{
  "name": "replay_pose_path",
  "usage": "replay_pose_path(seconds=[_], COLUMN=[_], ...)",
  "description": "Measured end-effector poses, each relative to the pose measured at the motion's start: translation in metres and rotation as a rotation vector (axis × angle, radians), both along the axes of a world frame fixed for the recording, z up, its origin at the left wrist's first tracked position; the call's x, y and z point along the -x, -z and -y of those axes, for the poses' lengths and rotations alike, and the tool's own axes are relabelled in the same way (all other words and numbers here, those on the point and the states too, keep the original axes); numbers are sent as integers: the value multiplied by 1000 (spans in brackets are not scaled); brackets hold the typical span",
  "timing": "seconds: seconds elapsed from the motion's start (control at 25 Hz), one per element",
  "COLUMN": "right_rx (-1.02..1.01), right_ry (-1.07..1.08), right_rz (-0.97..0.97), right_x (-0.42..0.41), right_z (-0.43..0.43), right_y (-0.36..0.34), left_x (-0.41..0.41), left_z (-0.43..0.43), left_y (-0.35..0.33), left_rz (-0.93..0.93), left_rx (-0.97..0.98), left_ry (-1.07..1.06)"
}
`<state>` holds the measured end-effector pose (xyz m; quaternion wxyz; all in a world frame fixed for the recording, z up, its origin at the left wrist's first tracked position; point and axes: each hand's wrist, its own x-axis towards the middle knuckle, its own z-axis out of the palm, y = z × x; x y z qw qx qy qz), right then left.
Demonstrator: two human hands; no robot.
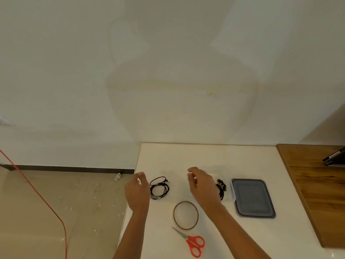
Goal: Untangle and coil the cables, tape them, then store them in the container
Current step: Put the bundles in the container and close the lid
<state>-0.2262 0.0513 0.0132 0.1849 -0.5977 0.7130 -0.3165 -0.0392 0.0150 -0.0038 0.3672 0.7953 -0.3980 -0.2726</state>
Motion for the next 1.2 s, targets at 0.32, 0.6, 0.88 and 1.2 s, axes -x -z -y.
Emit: replay_pose_path(seconds=[0.32, 0.6, 0.88, 1.2], right_rx=[-534, -231, -132, -154], right_ry=[201, 288, 573, 605], right_rz=[269, 488, 361, 22], right_x=[-81, -59, 46, 81], right_z=[36, -3, -39, -53], right_y=[46, 25, 3, 5], left_x=[0, 25, 131, 139], left_z=[-17, -23, -34, -35], left_y=[27, 0, -11, -8], left_rz=[-17, -232, -324, 225], left_rx=[-275, -97, -66, -162], left_ry=[156, 183, 582, 703])
